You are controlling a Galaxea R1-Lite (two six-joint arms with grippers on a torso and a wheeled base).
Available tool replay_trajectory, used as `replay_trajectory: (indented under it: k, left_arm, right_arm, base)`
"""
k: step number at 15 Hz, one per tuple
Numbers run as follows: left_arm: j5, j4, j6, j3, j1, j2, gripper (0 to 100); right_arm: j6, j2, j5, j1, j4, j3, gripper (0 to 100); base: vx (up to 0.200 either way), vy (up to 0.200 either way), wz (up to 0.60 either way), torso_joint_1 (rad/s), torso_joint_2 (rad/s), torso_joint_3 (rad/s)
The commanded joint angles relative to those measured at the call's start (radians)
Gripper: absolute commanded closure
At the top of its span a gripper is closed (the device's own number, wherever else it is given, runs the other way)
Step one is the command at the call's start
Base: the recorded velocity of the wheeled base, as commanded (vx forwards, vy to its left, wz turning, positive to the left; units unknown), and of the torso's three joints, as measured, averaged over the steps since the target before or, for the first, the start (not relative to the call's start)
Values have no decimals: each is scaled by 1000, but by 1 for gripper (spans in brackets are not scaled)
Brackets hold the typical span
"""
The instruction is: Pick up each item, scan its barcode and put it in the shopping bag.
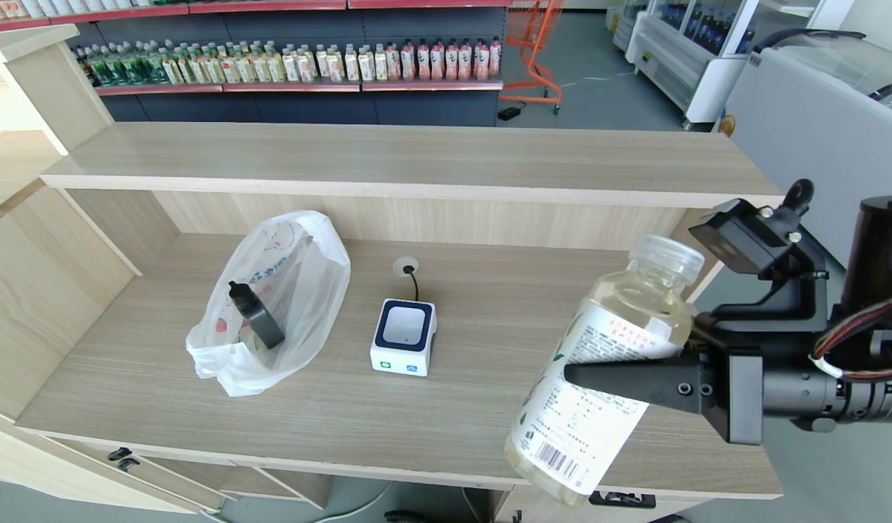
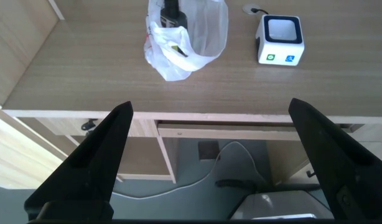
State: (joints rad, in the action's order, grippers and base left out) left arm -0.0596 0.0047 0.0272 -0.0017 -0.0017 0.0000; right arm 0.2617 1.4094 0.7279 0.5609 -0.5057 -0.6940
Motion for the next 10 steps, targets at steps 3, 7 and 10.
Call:
replay_trajectory:
  k: [3,7,10]
  left_arm:
    - [0,0,0,0,0,2,0]
    - [0,0,0,0,0,2,0]
    - [0,0,0,0,0,2,0]
  right_arm:
    - [-726,-9,-127,-256,-2,90,100]
    - [-1144,-53,-189,-519,-7,51,100]
    - [-1280,-78,-242,-530,-11,44,100]
  base:
    - [0,0,0,0,0,0]
    - [0,0,0,0,0,0]
    - [0,0,0,0,0,0]
